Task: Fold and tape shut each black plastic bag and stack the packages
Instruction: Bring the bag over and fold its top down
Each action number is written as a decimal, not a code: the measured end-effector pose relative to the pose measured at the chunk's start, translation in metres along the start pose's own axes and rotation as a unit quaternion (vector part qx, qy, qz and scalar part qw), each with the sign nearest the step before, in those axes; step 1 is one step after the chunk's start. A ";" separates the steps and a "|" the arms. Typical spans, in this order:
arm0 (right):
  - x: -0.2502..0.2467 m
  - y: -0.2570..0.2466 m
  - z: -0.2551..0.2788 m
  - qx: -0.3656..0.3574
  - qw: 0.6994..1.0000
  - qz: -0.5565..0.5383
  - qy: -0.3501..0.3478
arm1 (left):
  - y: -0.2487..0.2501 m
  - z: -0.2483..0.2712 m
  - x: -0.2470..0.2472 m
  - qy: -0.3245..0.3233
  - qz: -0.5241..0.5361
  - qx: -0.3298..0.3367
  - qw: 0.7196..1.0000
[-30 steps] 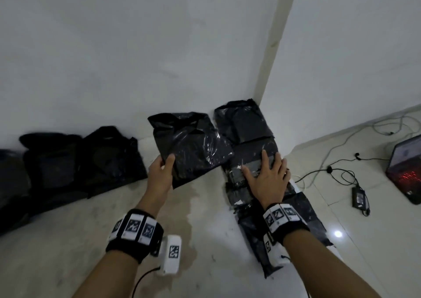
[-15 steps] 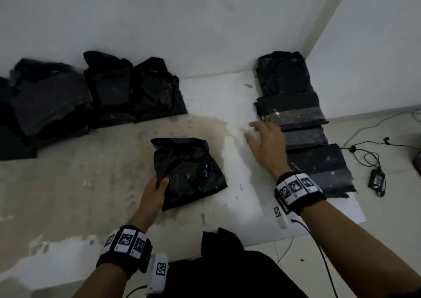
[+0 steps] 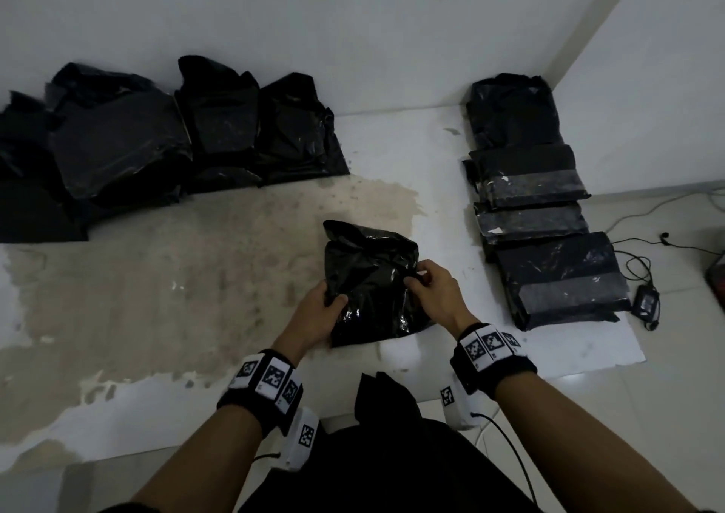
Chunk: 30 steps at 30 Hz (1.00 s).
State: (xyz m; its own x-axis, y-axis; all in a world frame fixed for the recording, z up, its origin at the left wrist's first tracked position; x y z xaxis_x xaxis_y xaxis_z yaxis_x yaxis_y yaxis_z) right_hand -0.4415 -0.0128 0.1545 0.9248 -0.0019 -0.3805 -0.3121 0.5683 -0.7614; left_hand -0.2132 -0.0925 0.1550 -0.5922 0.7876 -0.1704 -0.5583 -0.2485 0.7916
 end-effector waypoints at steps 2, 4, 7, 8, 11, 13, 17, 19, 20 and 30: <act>-0.008 0.007 0.005 0.003 1.000 0.016 0.001 | 0.005 -0.004 0.007 0.015 -0.071 0.006 0.997; -0.016 0.013 0.010 -0.002 0.999 0.042 -0.019 | 0.012 -0.010 0.012 0.046 -0.105 0.013 0.993; -0.028 0.019 0.011 -0.003 0.998 0.057 -0.042 | 0.023 -0.022 0.014 0.062 -0.102 0.019 0.993; -0.031 0.021 0.010 0.004 0.998 0.057 -0.042 | 0.027 -0.025 0.015 0.049 -0.107 0.015 0.993; -0.042 0.016 0.003 -0.027 0.996 0.076 0.037 | 0.034 -0.032 0.023 0.009 -0.116 0.011 0.993; -0.049 0.002 -0.002 -0.114 0.971 0.179 0.113 | 0.034 -0.034 0.028 0.007 -0.107 0.007 0.994; -0.050 -0.034 -0.027 -0.237 0.883 0.404 -0.002 | 0.029 -0.037 0.032 0.021 -0.084 -0.009 0.996; -0.049 -0.042 -0.043 -0.193 0.847 0.484 -0.106 | 0.027 -0.036 0.033 0.030 -0.079 -0.007 0.996; -0.051 -0.047 -0.050 -0.161 0.831 0.515 -0.139 | 0.027 -0.035 0.033 0.034 -0.082 -0.008 0.996; -0.116 -0.071 -0.066 -0.132 0.803 0.557 -0.166 | 0.016 -0.036 0.035 0.037 -0.062 -0.027 0.997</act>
State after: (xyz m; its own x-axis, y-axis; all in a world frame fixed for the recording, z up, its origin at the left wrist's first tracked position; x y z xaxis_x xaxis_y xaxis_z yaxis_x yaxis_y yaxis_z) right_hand -0.5410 -0.1072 0.2185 0.0341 0.6310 -0.7750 -0.9807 -0.1283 -0.1475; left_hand -0.2641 -0.0890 0.1409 -0.5572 0.7705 -0.3095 -0.6586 -0.1832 0.7298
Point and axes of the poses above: each hand's wrist, its own z-axis away from the middle knuckle, its own x-axis out of the palm, y = z × x, the point moved 1 cm from there along -z, towards the middle knuckle, and after that the axes turned 15 degrees about -y, right-handed, at the moved point
